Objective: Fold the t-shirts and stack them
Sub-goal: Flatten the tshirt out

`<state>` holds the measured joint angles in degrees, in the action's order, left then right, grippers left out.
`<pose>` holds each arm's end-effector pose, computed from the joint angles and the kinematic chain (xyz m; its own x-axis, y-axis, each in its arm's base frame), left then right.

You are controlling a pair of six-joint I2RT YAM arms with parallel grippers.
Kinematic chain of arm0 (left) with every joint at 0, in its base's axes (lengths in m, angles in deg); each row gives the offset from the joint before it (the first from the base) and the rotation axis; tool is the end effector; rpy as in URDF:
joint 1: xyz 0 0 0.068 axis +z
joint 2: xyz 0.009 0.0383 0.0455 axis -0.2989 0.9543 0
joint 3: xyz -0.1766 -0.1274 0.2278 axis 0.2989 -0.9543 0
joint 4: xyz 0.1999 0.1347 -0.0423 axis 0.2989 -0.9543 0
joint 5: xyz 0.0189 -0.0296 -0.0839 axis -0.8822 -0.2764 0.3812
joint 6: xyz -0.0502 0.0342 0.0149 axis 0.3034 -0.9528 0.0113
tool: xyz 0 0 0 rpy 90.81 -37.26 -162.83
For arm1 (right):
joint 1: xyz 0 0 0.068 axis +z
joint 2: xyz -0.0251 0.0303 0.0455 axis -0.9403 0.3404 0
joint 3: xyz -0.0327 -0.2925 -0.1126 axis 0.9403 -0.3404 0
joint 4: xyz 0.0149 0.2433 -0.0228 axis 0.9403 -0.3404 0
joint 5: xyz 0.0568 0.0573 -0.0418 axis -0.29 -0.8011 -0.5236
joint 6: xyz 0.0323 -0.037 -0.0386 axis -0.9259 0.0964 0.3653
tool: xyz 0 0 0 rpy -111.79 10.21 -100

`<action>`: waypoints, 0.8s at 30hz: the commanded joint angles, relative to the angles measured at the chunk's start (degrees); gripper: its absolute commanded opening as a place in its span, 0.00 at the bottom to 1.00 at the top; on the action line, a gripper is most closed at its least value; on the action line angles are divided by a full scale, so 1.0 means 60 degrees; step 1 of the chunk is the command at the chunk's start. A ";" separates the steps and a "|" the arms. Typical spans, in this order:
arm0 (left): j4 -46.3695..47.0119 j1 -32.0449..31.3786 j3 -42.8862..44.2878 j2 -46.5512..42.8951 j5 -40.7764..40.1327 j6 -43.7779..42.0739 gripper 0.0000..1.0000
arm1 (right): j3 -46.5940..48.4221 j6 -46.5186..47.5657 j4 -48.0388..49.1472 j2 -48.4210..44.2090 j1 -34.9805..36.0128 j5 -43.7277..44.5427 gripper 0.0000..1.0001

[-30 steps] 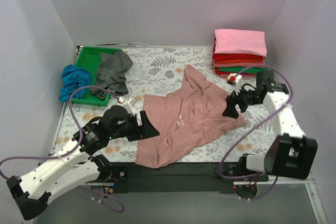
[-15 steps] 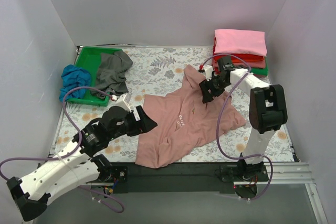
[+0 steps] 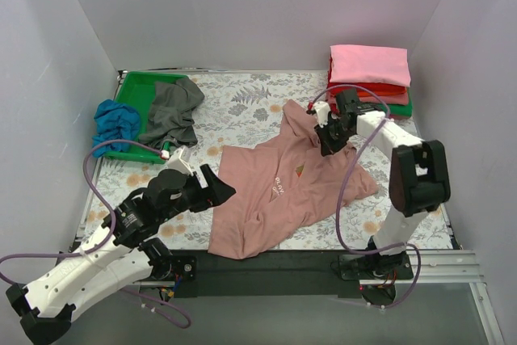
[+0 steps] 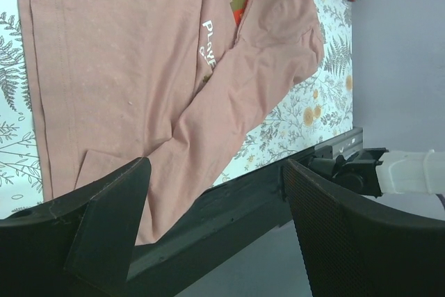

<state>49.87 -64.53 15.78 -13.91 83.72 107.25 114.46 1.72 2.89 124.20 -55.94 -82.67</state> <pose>0.0635 -0.0617 0.2967 -0.6579 -0.7529 -0.0175 -0.3969 0.3664 -0.8415 0.3494 0.1034 0.2432 -0.6472 -0.5772 -0.4980 -0.6966 0.7131 0.0787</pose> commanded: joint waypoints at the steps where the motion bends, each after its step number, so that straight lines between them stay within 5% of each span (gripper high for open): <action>1: -0.0130 0.0004 0.0090 -0.0184 -0.0270 -0.0034 0.77 | -0.0701 0.1254 -0.0904 -0.2214 -0.0248 0.0198 0.01; 7: -0.0101 0.0004 0.0164 -0.0316 -0.0475 -0.0341 0.77 | -0.3321 0.4999 -0.3612 -0.6508 -0.0688 0.1500 0.01; 14: 0.0660 0.0019 0.0208 0.0210 -0.0344 -0.0736 0.79 | -0.4950 0.6459 -0.6079 -1.0540 -0.1127 0.2908 0.01; 16: 0.0836 0.0019 0.0383 0.0605 -0.0271 -0.0839 0.79 | -0.4777 0.6283 -0.6064 -1.0864 -0.1377 0.2952 0.21; 18: 0.0910 0.0019 0.0646 0.0884 -0.0168 -0.1029 0.79 | -0.4280 0.5932 -0.6035 -1.0749 -0.1596 0.2398 0.62; 21: 0.0822 0.0019 0.0866 0.1149 -0.0255 -0.1176 0.79 | -0.2875 0.5434 -0.5977 -0.9828 -0.1714 0.1022 0.81; 24: 0.0764 0.0019 0.0751 0.1090 -0.0417 -0.1191 0.79 | -0.1965 0.4936 -0.5539 -0.8320 -0.1700 -0.0194 0.85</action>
<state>53.69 -64.53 18.53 -6.56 82.62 101.63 97.78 31.71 -33.28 67.81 -65.95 -75.00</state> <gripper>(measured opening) 0.793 0.841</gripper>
